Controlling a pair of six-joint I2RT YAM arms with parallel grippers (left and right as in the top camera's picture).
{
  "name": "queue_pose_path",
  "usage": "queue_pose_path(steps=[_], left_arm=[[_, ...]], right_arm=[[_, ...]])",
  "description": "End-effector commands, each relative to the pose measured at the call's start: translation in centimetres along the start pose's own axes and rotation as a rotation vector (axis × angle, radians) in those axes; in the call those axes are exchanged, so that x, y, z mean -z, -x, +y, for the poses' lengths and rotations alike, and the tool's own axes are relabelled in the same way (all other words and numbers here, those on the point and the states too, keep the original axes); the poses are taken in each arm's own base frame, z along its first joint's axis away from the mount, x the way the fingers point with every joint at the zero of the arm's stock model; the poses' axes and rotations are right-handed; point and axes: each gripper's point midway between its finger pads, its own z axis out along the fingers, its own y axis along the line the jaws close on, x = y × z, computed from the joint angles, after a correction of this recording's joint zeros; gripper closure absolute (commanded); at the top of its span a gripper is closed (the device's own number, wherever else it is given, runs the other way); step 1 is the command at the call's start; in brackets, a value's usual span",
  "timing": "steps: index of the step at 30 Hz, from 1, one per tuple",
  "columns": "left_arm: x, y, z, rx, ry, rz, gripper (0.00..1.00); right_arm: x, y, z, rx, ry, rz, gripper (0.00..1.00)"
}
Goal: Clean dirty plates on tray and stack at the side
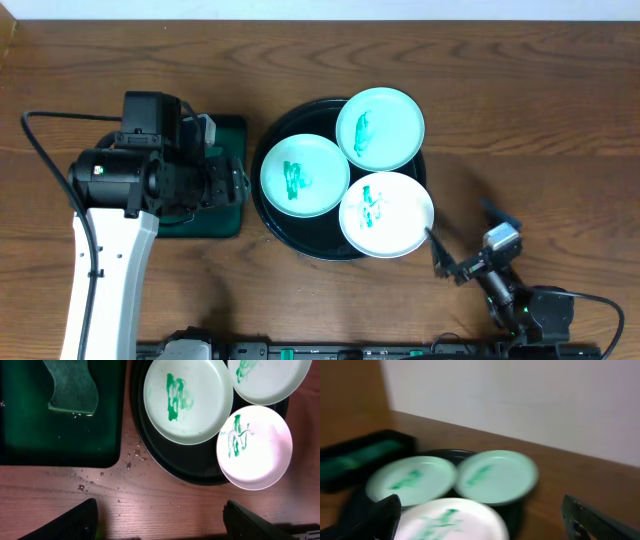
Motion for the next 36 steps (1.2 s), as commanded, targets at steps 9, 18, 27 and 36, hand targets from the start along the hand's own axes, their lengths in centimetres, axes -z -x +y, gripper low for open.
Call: queue_pose_path(steps=[9,18,27,36], left_arm=[[0.4,0.9,-0.6,-0.019,-0.018,-0.035,0.20],[0.4,1.6,-0.7,-0.026,-0.024,-0.063,0.20],[0.4,1.6,-0.7,-0.026,-0.023,-0.060,0.20],[0.2,1.4,-0.6,-0.024,-0.022,-0.054,0.20]], right_arm=[[0.8,3.5,5.1,-0.248,0.300,0.079,0.01],[-3.8,7.3,4.6,-0.381,0.457,0.284,0.01],[-12.2,4.9,3.1,-0.408,0.437,0.719,0.01],[-14.0,1.4,-0.5,-0.085,0.063,1.264,0.01]])
